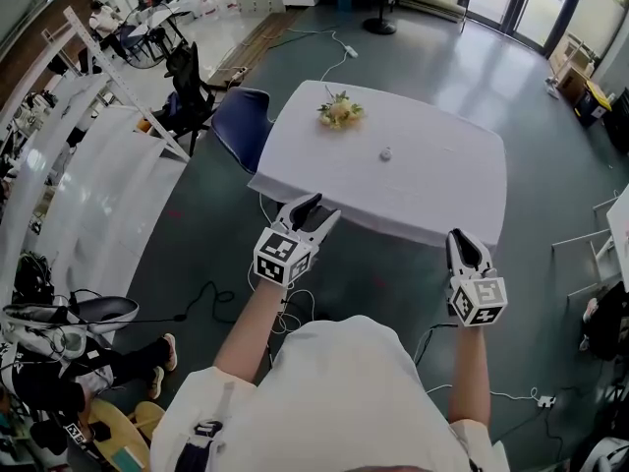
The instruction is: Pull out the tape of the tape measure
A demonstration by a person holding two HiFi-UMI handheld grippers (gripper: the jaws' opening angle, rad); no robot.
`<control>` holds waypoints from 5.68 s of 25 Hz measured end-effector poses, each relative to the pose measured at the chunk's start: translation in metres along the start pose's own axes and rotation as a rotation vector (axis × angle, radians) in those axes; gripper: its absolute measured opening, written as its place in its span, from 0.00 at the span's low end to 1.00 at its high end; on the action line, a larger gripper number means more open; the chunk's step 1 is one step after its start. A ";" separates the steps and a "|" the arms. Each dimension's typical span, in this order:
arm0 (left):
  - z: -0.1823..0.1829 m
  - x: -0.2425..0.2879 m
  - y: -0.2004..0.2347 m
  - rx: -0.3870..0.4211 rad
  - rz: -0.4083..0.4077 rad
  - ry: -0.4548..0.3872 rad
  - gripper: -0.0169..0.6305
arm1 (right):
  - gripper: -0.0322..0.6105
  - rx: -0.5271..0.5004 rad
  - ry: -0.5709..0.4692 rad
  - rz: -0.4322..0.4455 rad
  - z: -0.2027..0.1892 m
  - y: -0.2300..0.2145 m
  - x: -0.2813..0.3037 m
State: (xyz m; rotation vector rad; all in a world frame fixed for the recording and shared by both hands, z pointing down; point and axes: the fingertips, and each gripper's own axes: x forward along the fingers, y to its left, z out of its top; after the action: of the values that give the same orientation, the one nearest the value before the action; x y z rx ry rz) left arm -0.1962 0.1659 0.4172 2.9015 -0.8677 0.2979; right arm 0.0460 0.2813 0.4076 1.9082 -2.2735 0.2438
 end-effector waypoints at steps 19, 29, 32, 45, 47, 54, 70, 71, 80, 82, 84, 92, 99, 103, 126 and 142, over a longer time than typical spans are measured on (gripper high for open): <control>-0.022 0.017 -0.025 -0.036 0.036 0.028 0.39 | 0.15 0.008 0.025 0.058 -0.025 -0.025 -0.004; -0.036 0.028 -0.045 -0.043 0.064 0.049 0.39 | 0.15 0.020 0.037 0.096 -0.041 -0.047 0.001; -0.042 0.030 -0.045 -0.048 0.077 0.060 0.39 | 0.15 0.026 0.043 0.107 -0.046 -0.050 0.004; -0.057 0.069 -0.009 -0.036 0.076 0.108 0.40 | 0.16 0.049 0.085 0.096 -0.059 -0.068 0.053; -0.055 0.082 0.002 -0.029 0.067 0.109 0.40 | 0.15 0.050 0.094 0.087 -0.057 -0.072 0.065; -0.056 0.132 0.050 -0.024 0.021 0.141 0.40 | 0.16 0.064 0.126 0.061 -0.051 -0.090 0.125; -0.034 0.248 0.175 -0.024 -0.135 0.185 0.40 | 0.15 0.106 0.220 -0.035 -0.036 -0.111 0.266; -0.035 0.252 0.178 -0.021 -0.145 0.190 0.40 | 0.16 0.108 0.225 -0.042 -0.037 -0.112 0.270; -0.038 0.278 0.200 -0.036 -0.179 0.208 0.40 | 0.16 0.118 0.268 -0.066 -0.038 -0.122 0.297; -0.039 0.282 0.203 -0.048 -0.177 0.212 0.40 | 0.15 0.120 0.278 -0.062 -0.039 -0.123 0.303; -0.043 0.283 0.210 -0.057 -0.172 0.224 0.40 | 0.16 0.119 0.286 -0.054 -0.039 -0.122 0.311; -0.060 0.305 0.191 -0.084 -0.114 0.251 0.40 | 0.15 0.117 0.312 0.015 -0.057 -0.152 0.321; -0.059 0.312 0.181 -0.147 -0.012 0.246 0.40 | 0.16 0.101 0.325 0.114 -0.052 -0.168 0.339; -0.067 0.325 0.173 -0.188 0.026 0.257 0.40 | 0.16 0.096 0.352 0.174 -0.062 -0.181 0.350; -0.197 0.465 0.157 -0.239 0.083 0.430 0.41 | 0.16 0.075 0.479 0.367 -0.158 -0.227 0.427; -0.297 0.537 0.152 -0.198 0.074 0.589 0.42 | 0.16 0.103 0.571 0.441 -0.234 -0.227 0.461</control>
State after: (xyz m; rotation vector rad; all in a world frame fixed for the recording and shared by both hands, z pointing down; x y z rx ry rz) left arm 0.1119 -0.2025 0.8278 2.3878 -0.8328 0.9495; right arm 0.1954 -0.1461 0.7451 1.1331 -2.2504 0.8499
